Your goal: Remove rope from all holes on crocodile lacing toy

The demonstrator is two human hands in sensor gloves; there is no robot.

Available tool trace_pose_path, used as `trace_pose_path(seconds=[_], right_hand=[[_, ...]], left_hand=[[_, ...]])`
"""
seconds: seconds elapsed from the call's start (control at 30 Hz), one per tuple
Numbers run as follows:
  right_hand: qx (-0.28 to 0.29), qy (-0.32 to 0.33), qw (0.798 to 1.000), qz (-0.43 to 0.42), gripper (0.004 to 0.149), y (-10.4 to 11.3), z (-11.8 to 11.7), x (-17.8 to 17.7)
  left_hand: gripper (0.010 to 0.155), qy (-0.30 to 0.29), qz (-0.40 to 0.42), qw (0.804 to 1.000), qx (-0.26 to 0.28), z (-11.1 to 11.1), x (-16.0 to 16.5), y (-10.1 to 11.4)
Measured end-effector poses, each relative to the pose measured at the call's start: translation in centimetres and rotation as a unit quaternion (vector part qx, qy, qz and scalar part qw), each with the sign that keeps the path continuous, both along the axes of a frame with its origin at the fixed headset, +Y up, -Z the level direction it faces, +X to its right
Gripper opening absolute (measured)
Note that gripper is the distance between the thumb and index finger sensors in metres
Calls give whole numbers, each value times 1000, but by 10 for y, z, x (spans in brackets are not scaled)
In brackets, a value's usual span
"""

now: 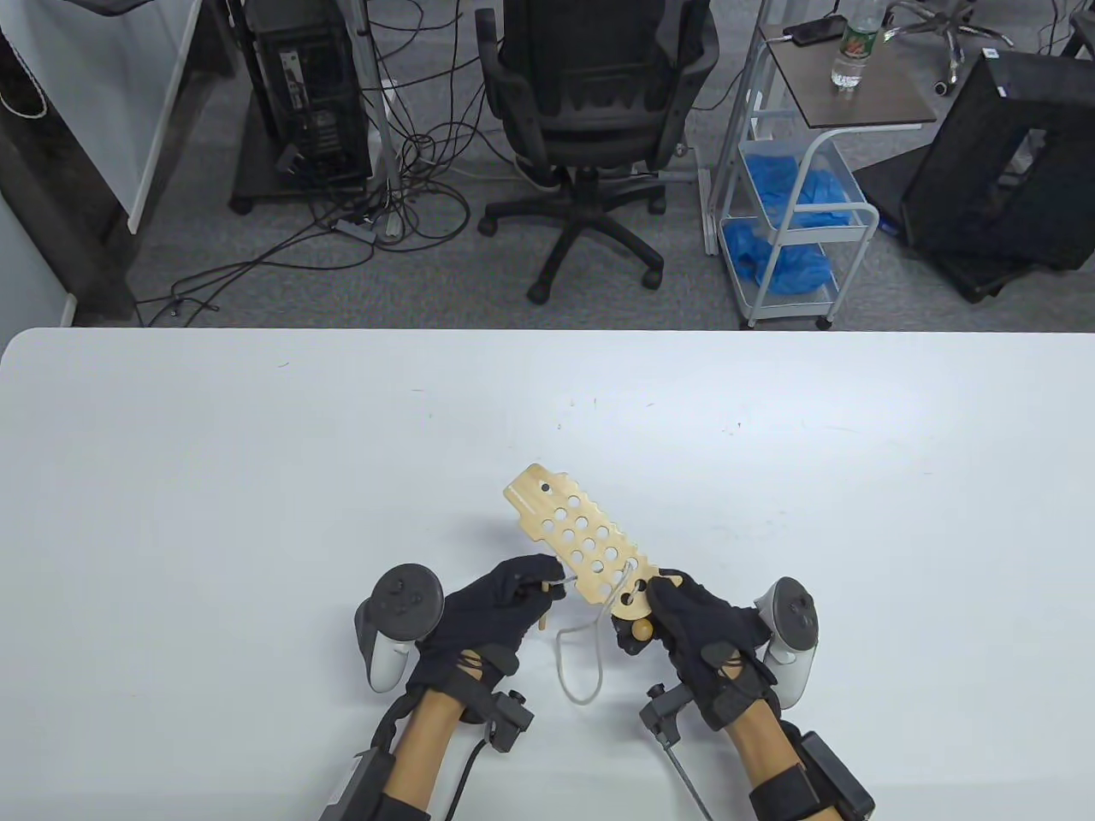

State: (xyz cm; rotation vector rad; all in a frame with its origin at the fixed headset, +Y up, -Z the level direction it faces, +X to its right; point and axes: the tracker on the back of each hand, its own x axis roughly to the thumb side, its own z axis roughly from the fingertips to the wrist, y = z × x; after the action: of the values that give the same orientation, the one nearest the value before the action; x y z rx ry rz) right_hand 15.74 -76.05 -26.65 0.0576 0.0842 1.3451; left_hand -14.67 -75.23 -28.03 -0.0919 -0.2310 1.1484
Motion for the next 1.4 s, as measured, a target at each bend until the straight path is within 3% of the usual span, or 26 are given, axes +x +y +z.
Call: trace_pose_path(seconds=[0.17,0.47,1.03,1.4], right_hand=[[-8,-36,999,38,50,-1,-3,13],[-25,-72,996,36,50,-4,-5,28],[-51,-139,989,0,50,-10,-7,60],[-72,-183,978,-67,50,-17,-5,79]], left_hand=[[44,67,-38,997,17,1,-13,2],[42,129,-43,991,7,0,-33,1],[42,169,-22,985,-7,-2,-52,0],[43,202,3,979,-20,-1,-66,-2]])
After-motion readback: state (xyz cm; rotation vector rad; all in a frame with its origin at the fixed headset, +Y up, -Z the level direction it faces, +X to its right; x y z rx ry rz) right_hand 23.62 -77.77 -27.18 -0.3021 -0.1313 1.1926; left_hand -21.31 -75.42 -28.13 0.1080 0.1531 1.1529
